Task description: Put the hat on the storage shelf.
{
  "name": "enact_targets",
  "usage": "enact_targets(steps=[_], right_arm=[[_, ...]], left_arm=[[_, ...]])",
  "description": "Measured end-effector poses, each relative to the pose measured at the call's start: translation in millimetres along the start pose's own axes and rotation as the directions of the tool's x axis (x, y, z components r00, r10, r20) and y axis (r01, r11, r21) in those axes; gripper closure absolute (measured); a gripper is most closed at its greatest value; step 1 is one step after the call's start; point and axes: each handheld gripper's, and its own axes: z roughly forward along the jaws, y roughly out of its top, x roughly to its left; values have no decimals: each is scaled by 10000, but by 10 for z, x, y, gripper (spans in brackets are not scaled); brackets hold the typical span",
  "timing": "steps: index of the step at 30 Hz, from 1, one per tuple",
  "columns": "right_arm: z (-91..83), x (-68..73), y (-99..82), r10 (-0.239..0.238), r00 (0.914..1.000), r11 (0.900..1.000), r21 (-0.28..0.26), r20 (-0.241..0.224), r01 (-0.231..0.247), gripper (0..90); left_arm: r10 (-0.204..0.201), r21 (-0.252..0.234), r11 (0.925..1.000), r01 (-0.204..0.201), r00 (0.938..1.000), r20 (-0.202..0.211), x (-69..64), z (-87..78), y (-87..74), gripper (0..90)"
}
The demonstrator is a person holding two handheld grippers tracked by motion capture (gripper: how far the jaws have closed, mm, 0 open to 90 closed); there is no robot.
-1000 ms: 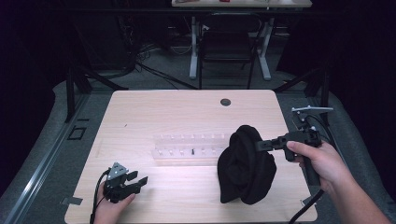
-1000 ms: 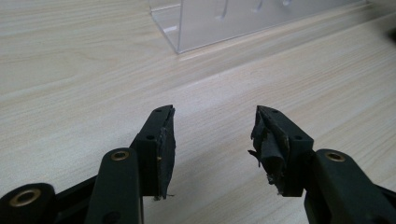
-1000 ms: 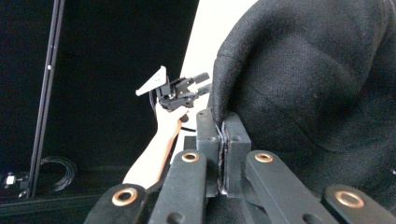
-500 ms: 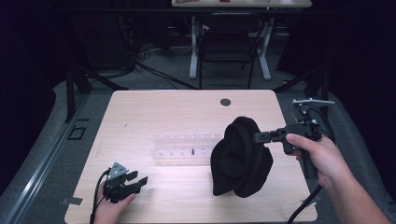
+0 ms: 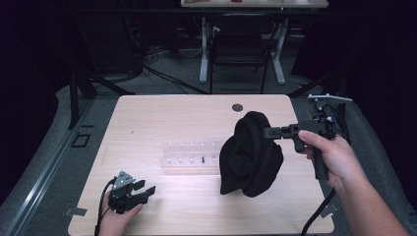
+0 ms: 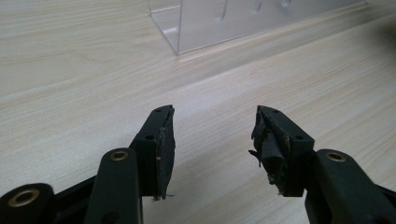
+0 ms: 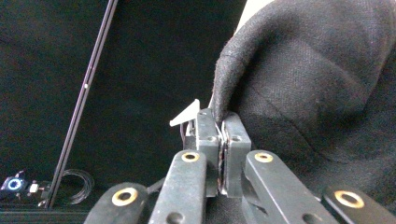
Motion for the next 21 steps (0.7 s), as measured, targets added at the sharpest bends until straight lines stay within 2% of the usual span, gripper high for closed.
enact_targets(steps=[11,21], right_arm=[[46,44,171,-25,10000,9991,-418,24,26,884],[135,78,316,-127,9998,9984,-548,183,137,884]], left_arm=[[-31,5,10000,31,10000,47,10,-4,2,473],[-93,-57,9999,93,10000,26,11,-2,1,460]])
